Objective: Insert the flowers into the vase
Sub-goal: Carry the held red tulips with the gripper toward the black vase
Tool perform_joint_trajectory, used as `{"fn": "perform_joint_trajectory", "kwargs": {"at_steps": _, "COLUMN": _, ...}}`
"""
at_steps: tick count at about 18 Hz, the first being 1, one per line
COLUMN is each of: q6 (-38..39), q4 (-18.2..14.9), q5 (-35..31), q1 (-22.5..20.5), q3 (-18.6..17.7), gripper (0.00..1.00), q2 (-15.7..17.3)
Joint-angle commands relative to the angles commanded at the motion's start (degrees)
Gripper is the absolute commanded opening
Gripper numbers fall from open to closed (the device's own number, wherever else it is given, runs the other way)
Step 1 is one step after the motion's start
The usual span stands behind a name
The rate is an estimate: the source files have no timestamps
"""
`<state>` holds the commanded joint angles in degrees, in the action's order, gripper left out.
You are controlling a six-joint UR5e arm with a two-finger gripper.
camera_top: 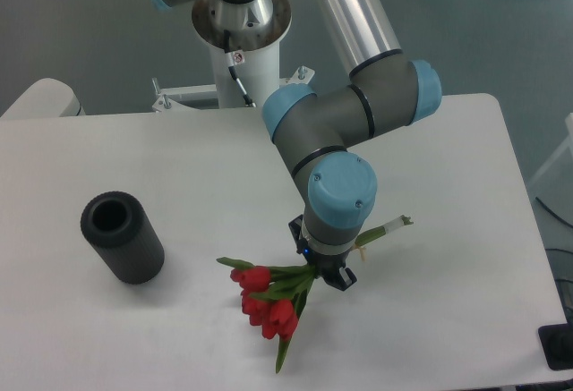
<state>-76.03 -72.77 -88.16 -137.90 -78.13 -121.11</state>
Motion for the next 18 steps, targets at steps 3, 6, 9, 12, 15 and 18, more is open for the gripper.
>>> {"fn": "perform_joint_trajectory", "kwargs": {"at_steps": 3, "q6": 2.2, "q4": 0.0, "q5": 0.3, "q1": 1.1, "q3": 0.2, "gripper": 0.11, "q2": 0.0}}
{"fn": "perform_joint_trajectory", "kwargs": {"at_steps": 6, "q6": 5.3, "q4": -0.1, "q5": 1.1, "q1": 1.9, "q3": 0.1, "gripper": 0.11, "q2": 0.3}}
{"fn": "perform_joint_trajectory", "kwargs": {"at_steps": 9, "q6": 6.7, "q4": -0.3, "q5": 2.7, "q1": 2.5, "q3": -0.4, "gripper": 0.11, "q2": 1.2}}
{"fn": "perform_joint_trajectory", "kwargs": {"at_steps": 12, "q6": 9.7, "q4": -0.3, "q5": 5.8, "q1": 2.3, "q3": -0.4, "gripper": 0.10, "q2": 2.4}}
{"fn": "perform_joint_trajectory", "kwargs": {"at_steps": 15, "q6": 10.3, "q4": -0.2, "q5": 10.3, "q1": 2.0, "q3": -0.4, "gripper": 0.10, "q2": 3.9}}
{"fn": "perform_joint_trajectory", "kwargs": {"at_steps": 18, "q6": 10.8, "q4": -0.1, "q5": 14.3, "q1": 2.0, "q3": -0.4, "gripper": 0.09, "q2": 5.5}}
